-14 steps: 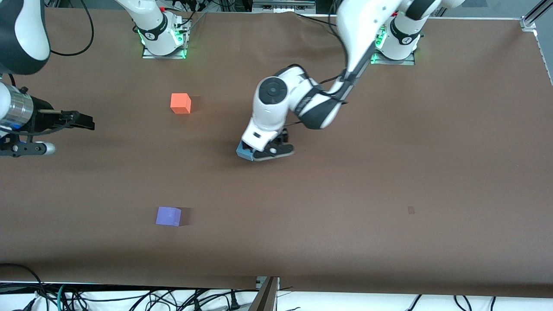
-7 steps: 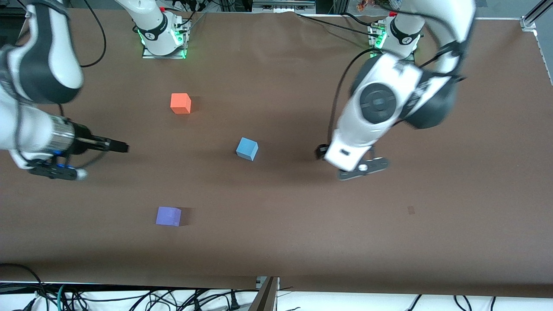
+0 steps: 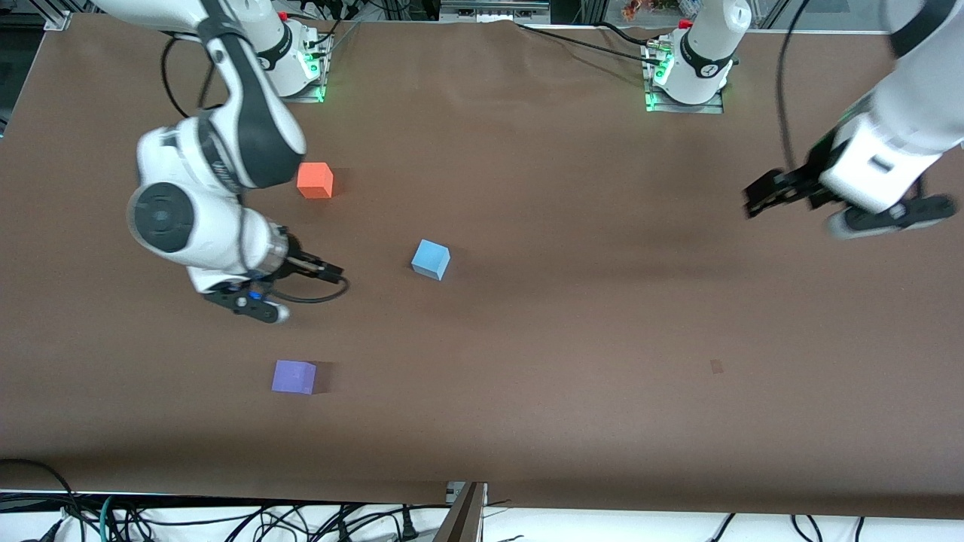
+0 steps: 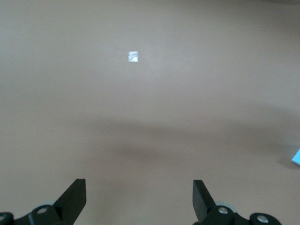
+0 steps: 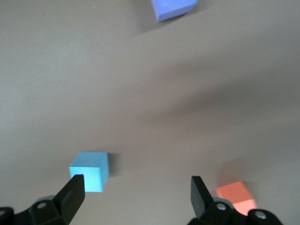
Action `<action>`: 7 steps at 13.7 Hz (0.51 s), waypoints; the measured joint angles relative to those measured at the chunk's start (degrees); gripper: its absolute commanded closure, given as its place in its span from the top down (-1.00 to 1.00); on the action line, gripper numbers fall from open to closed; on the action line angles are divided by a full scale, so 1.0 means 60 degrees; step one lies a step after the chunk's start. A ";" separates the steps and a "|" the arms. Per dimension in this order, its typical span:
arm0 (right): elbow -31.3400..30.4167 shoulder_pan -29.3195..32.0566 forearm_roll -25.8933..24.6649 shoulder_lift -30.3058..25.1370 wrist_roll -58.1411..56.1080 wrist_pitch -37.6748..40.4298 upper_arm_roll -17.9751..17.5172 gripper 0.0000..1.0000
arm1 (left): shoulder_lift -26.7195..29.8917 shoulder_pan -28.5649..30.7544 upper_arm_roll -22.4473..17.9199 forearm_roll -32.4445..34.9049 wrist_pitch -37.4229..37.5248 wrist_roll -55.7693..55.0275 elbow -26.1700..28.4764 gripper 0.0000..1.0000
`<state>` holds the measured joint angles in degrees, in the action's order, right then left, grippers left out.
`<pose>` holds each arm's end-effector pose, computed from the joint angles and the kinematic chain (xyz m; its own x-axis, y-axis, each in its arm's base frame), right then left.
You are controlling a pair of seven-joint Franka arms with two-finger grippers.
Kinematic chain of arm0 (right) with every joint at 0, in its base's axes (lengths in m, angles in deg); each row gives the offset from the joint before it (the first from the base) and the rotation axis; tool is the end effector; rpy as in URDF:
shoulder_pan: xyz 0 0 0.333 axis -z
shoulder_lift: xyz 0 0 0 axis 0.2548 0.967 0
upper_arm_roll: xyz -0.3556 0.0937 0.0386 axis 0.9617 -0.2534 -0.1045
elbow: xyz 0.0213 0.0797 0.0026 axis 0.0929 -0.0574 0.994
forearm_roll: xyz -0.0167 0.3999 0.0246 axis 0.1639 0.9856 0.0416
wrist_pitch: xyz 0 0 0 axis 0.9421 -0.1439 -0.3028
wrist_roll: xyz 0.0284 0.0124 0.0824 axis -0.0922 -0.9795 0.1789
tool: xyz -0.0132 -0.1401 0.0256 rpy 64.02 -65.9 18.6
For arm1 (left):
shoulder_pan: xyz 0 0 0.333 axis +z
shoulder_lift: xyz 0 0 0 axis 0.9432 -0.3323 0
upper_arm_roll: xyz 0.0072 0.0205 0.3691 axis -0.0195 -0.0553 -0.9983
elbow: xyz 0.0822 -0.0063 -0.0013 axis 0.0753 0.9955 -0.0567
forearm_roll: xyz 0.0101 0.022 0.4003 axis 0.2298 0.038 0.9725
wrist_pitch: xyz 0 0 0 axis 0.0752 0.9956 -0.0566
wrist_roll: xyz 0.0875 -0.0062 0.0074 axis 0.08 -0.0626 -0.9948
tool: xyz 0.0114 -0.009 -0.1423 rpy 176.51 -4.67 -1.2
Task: Place blue block between orange and purple blocks
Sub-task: 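Lower the right gripper onto the light-blue cube and close it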
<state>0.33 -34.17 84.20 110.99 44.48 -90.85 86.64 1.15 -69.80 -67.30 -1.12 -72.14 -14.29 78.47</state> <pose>0.6573 0.2617 0.4088 0.9177 -0.3614 -0.1648 -0.3671 -0.9302 -0.0042 0.5693 -0.0698 0.6149 0.9825 0.1783 -0.0540 0.1791 -0.9838 0.0091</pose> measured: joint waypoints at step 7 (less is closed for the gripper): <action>-0.0447 -0.1934 -0.0887 0.1231 0.2994 -0.2080 -0.0002 1.00 | 0.0278 0.0517 0.0027 0.0286 -0.0400 0.0526 0.0795 1.00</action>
<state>-2.35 -45.78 78.88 118.37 62.45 -103.34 86.63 2.82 -66.69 -67.14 0.59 -74.54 -11.13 83.24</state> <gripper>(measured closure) 0.000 0.000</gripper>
